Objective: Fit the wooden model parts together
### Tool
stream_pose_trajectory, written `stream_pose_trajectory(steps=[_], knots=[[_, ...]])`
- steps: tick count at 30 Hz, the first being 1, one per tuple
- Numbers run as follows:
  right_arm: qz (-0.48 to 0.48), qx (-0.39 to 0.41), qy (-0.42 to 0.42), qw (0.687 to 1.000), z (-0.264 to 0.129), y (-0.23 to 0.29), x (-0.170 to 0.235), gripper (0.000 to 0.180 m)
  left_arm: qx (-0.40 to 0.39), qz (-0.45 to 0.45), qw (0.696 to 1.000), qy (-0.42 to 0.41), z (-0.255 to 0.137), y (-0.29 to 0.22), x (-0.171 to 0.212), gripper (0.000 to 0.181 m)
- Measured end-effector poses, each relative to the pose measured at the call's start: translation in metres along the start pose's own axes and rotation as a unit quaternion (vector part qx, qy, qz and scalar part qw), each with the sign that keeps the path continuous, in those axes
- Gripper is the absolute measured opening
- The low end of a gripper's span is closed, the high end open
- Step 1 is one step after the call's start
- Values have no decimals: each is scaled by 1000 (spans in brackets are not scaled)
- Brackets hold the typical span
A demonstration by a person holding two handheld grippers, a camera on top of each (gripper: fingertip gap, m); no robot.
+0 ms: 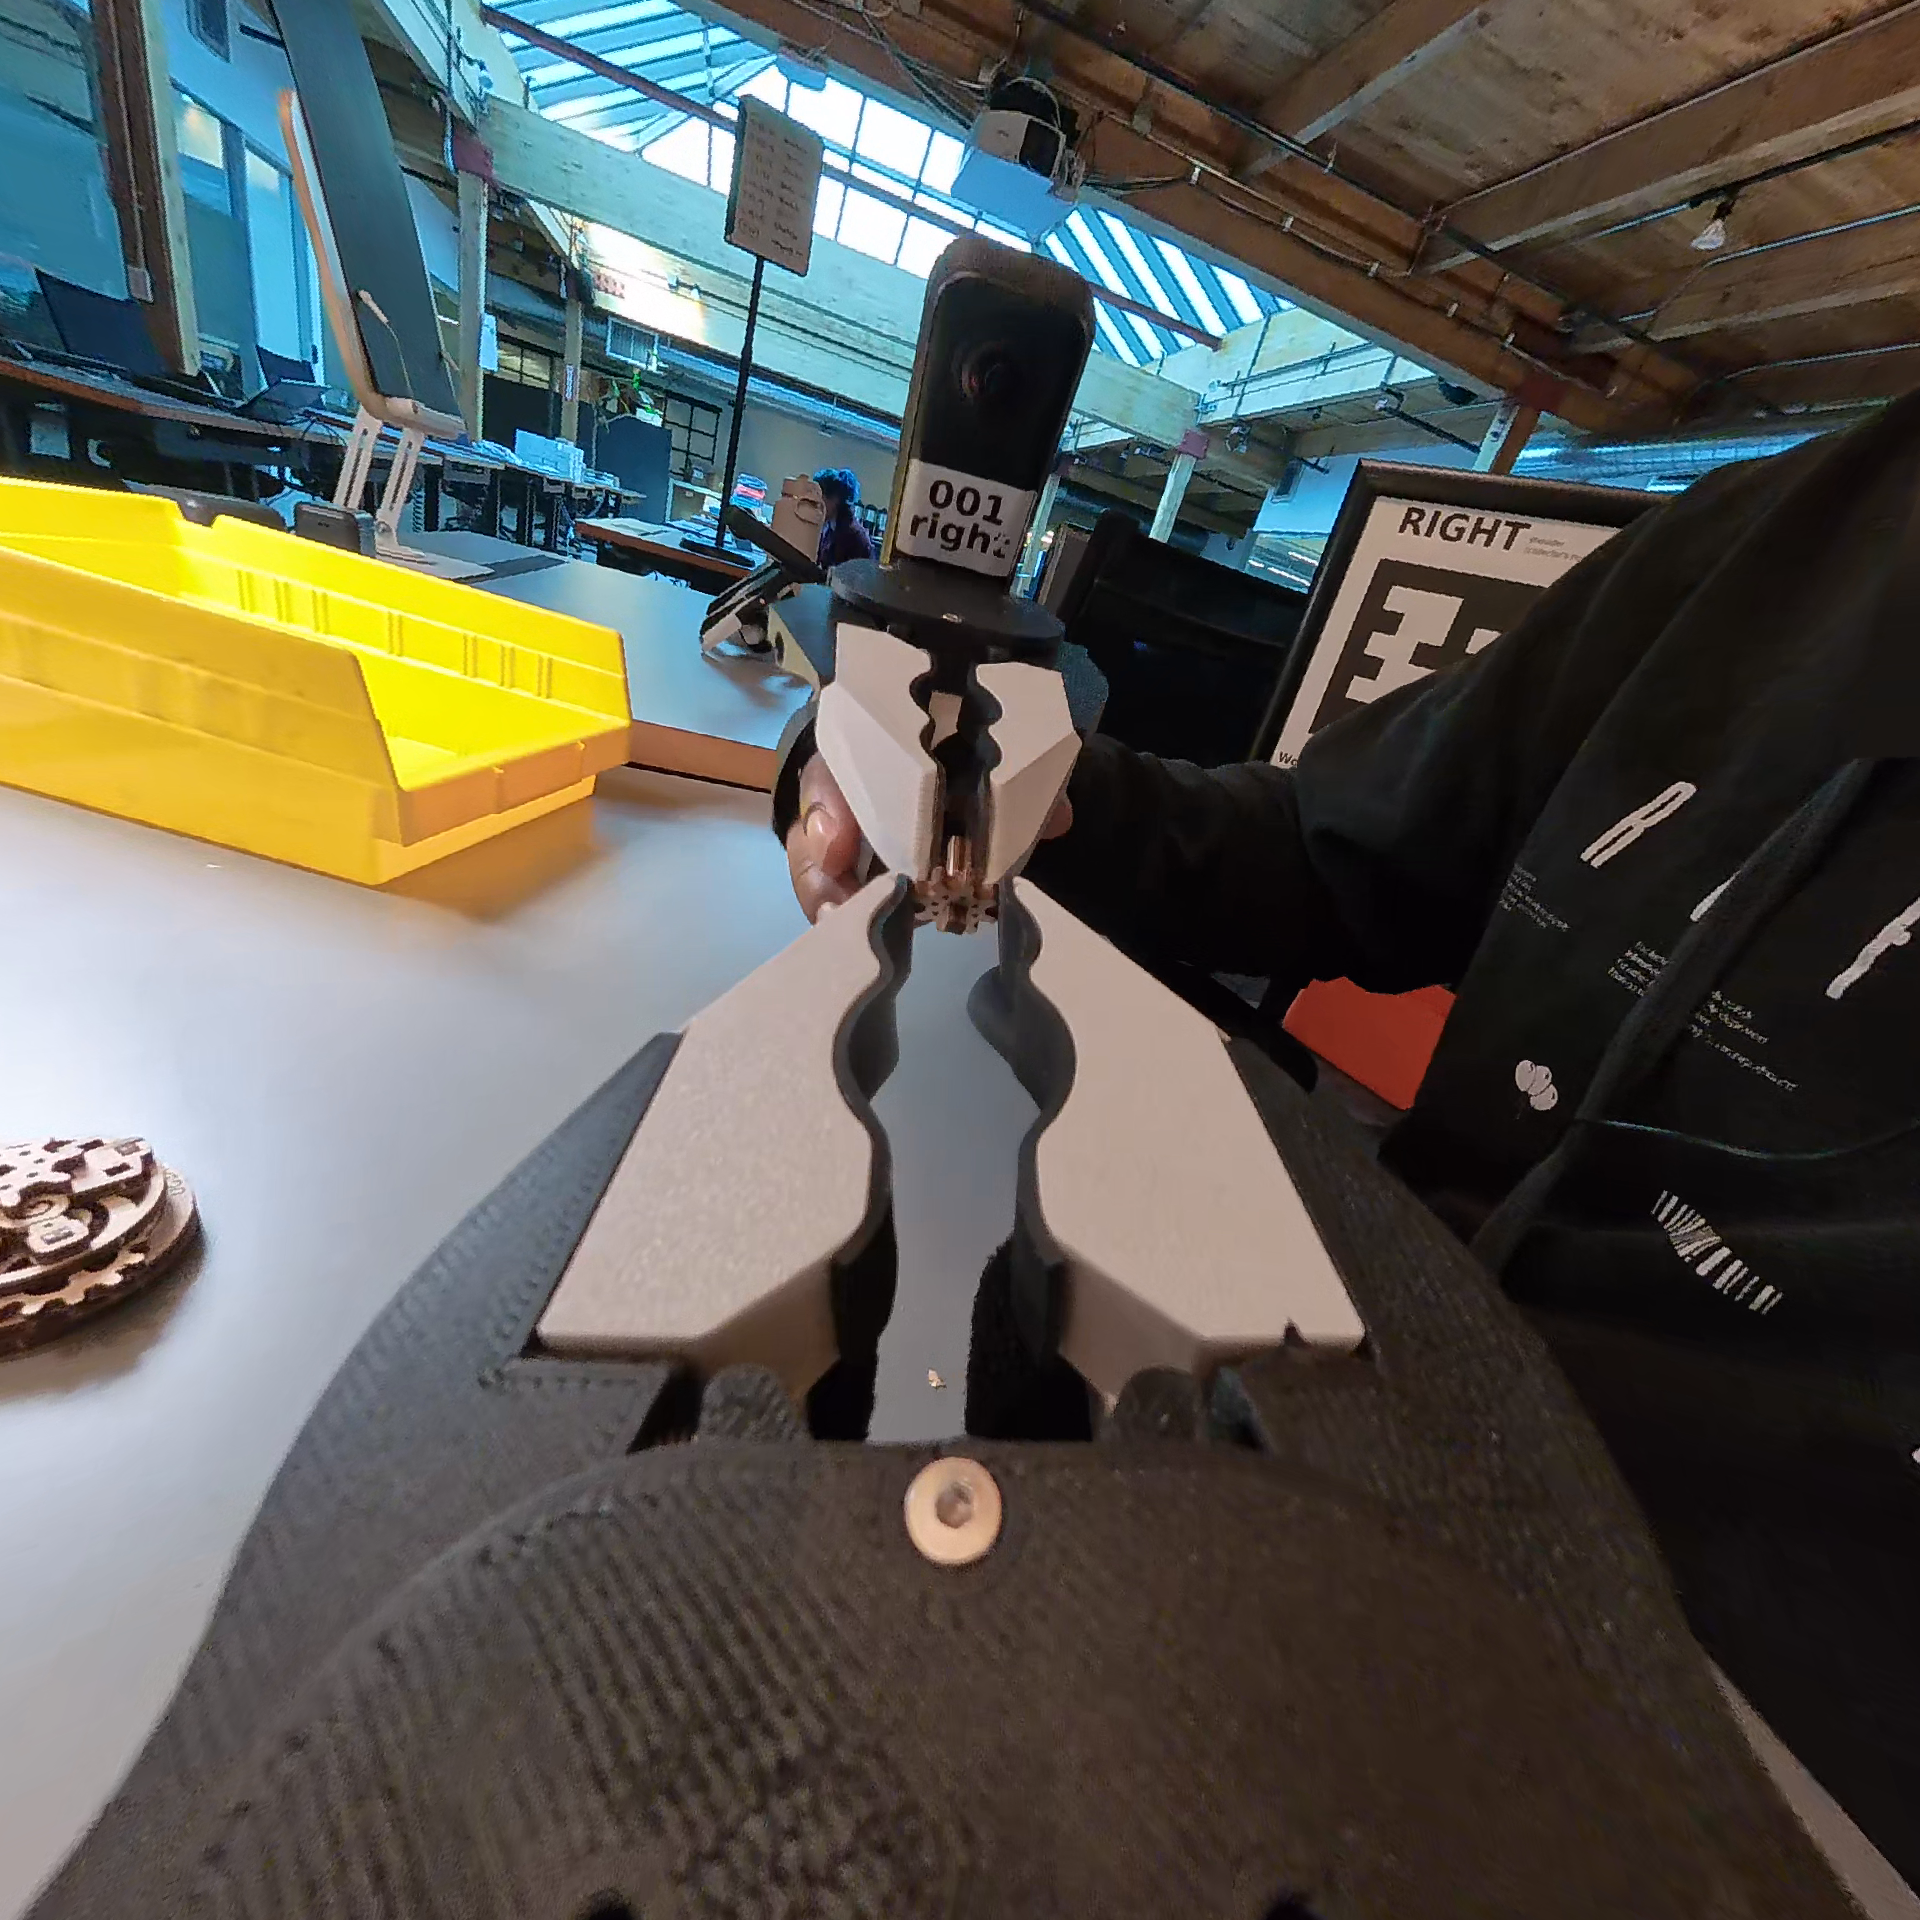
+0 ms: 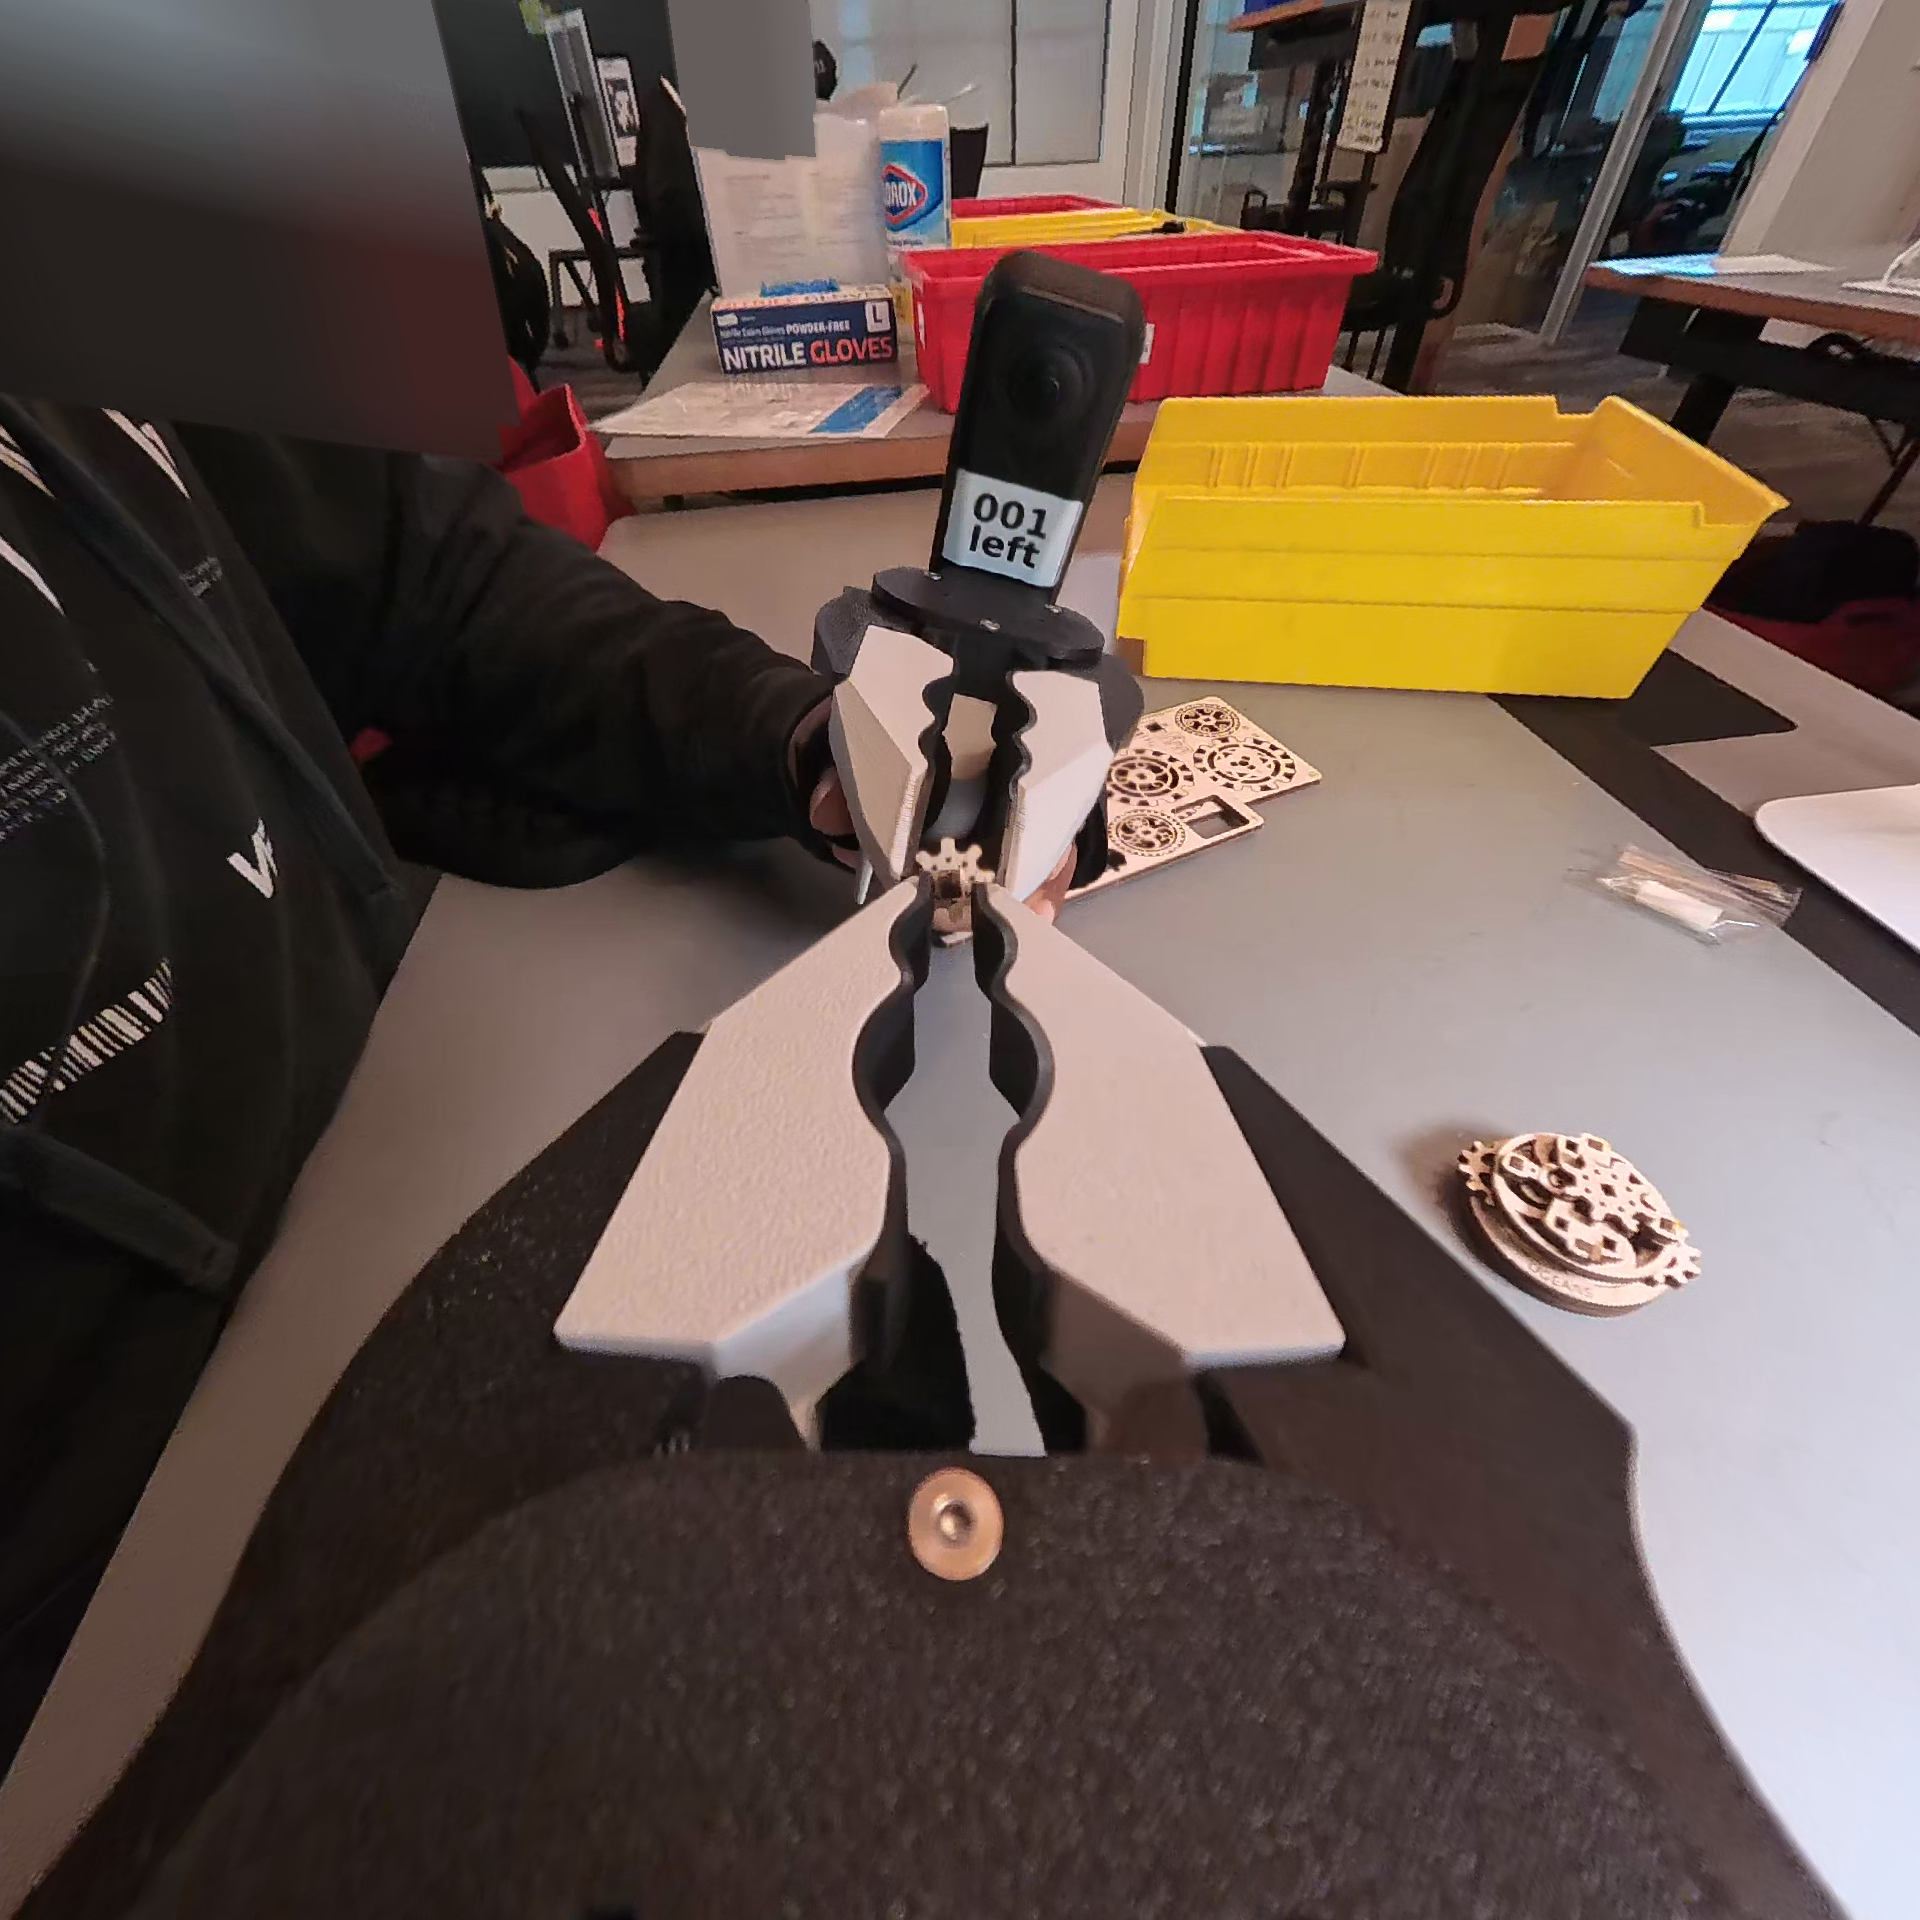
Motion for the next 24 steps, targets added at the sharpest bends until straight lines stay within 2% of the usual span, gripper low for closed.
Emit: stream_pose_trajectory(steps=[4, 8, 10, 13, 16, 18, 24], knots=[[-13, -3, 17, 1000, 1, -3, -4, 2, -2, -4, 1000, 0, -1, 2, 0, 14], [-30, -4, 77, 997, 3, -9, -6, 1, -16, -8, 1000, 24, -3, 7, 3, 17], [-31, 19, 149, 988, 4, -20, 0, 1, -51, -17, 998, 43, -9, 18, 4, 27], [-28, 47, 291, 955, 12, -39, 29, 1, -118, -3, 987, 108, -22, 37, 11, 27], [0, 55, 374, 926, 23, -46, 51, 1, -153, 12, 970, 186, -25, 44, 23, 27], [16, 66, 396, 916, 27, -48, 55, 1, -159, 14, 963, 216, -23, 45, 30, 26], [60, 73, 400, 912, 30, -50, 53, 1, -166, 17, 952, 255, -17, 47, 36, 25]])
Point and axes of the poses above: each gripper's, where its closed fingertips meet, z out along the fingers, x out of its underside, y = z × x across the jaws, the point moved 8 cm from there along -z, back along the fingers, and after that the axes turned 9 degrees about z, right-handed, at the moved point
